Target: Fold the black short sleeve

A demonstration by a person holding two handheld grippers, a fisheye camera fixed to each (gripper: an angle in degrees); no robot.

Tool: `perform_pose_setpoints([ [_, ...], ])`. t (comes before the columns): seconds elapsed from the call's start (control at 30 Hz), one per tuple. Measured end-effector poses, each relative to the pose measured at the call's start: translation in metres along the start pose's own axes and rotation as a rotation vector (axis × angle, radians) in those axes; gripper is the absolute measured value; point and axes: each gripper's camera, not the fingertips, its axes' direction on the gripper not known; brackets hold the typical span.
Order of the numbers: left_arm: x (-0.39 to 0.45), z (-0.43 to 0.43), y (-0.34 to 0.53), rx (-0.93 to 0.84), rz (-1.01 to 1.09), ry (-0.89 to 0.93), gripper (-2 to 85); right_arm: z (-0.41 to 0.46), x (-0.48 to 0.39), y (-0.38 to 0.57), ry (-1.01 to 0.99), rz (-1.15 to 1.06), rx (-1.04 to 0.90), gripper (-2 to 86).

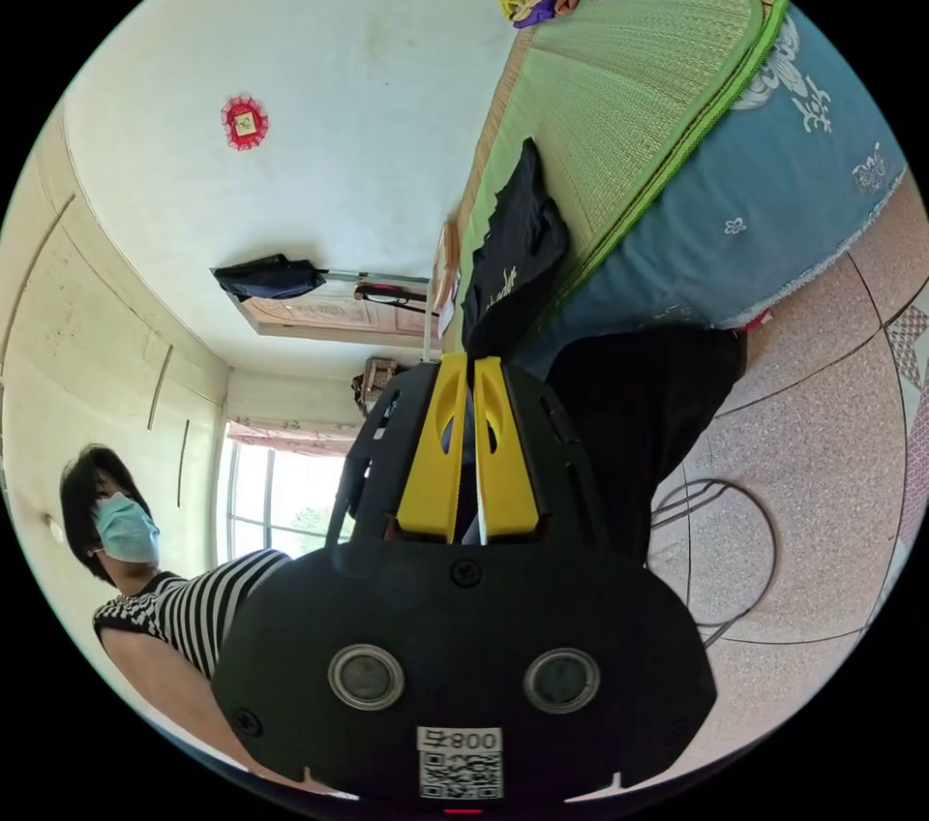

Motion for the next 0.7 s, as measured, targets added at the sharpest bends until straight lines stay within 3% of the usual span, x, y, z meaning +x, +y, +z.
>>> perform_pose_setpoints([
  [0.7,-0.023,-0.051,0.096,0.010,0.073,0.100,1.2,-0.051,0.005,0.089,-0.060,-0.105,0.014,0.3],
])
